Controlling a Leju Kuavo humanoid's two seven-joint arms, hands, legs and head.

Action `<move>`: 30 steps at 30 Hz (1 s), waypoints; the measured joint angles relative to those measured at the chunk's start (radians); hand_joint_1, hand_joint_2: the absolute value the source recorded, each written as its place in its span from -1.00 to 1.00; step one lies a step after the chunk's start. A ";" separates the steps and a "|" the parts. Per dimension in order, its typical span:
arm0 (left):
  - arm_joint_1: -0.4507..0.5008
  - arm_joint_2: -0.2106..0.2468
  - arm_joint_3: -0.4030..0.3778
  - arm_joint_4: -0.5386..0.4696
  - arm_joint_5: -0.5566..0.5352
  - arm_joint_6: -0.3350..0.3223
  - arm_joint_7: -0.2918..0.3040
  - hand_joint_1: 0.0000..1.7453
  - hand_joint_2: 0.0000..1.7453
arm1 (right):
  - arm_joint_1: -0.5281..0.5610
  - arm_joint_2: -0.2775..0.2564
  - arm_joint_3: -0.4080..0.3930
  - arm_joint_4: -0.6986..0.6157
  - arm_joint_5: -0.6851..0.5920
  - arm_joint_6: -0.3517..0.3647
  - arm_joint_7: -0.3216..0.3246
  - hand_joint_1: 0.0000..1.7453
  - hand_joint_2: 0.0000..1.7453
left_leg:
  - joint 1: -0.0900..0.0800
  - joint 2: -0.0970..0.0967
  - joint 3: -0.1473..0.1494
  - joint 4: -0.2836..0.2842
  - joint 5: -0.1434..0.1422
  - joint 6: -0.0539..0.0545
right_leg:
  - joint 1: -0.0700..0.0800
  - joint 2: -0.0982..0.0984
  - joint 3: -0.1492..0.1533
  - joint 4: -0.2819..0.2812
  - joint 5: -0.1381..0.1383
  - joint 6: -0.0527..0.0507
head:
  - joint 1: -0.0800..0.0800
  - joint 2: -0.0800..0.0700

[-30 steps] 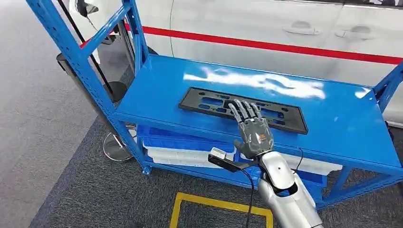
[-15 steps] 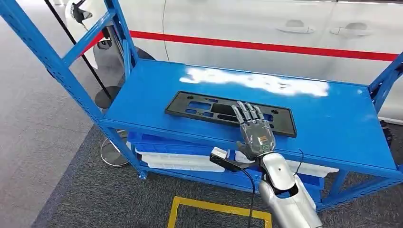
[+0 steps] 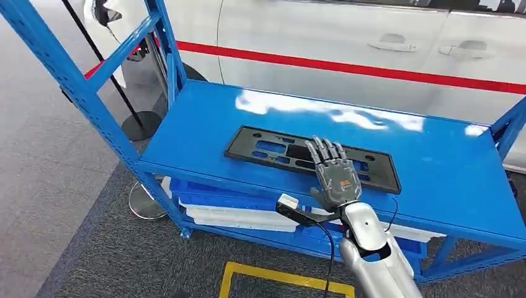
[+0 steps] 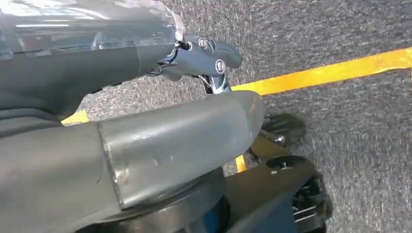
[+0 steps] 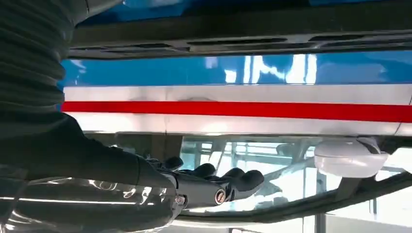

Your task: Take the parts from the cabinet and place them on the table.

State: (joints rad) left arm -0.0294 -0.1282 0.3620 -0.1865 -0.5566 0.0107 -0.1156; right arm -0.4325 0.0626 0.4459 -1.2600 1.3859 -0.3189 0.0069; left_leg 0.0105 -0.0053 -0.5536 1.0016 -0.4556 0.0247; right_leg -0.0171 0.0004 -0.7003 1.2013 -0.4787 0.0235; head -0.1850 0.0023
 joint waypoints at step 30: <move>-0.008 0.000 0.000 0.000 -0.003 -0.017 -0.003 -1.00 -1.00 | -0.025 0.004 -0.003 0.080 0.031 0.013 -0.014 -1.00 1.00 | -0.006 0.000 -0.036 -0.002 0.029 0.010 | 0.004 0.003 -0.024 0.114 -0.123 0.001 | 0.000 0.000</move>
State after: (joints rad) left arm -0.0375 -0.1278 0.3624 -0.1869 -0.5592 -0.0061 -0.1186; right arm -0.4578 0.0668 0.4429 -1.1803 1.4172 -0.3056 -0.0068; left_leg 0.0046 -0.0057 -0.5893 0.9991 -0.4265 0.0348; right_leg -0.0129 0.0034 -0.7241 1.3154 -0.6014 0.0246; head -0.1854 0.0023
